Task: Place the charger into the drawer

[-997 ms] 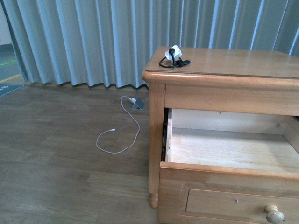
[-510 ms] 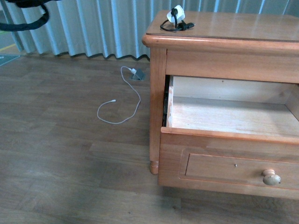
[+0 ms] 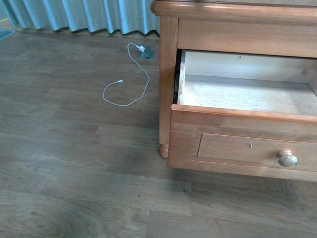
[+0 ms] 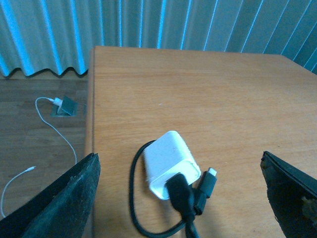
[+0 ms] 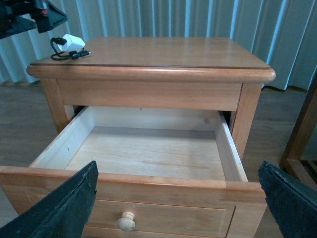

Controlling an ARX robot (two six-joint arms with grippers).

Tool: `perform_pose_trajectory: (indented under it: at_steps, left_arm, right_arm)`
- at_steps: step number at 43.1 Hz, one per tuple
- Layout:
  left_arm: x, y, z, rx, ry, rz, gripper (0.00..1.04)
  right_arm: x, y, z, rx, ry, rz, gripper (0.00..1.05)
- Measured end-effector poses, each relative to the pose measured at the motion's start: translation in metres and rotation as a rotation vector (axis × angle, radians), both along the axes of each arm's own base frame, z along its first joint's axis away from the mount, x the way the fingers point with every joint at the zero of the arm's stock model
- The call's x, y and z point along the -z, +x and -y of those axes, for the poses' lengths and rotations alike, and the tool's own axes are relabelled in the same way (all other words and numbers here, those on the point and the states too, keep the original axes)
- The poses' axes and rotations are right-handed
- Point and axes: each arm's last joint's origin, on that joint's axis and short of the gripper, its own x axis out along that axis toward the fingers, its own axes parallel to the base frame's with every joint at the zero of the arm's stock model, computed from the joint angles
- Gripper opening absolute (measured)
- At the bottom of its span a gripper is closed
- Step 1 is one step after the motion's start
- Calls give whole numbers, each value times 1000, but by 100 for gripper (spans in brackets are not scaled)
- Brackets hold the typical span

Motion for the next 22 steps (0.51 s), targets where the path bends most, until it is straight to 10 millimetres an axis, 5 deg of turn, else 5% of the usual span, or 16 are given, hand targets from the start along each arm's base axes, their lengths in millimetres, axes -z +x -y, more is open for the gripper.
perform_pose_trajectory:
  at_steps: [9,22]
  left_arm:
    - [16,27,26,-20,12,-43,99]
    - [21,35,37,-56,41,-57,92]
  right_arm:
    - [0,0,0,0,0,0,96]
    - [0,0,0,0,0,0,96]
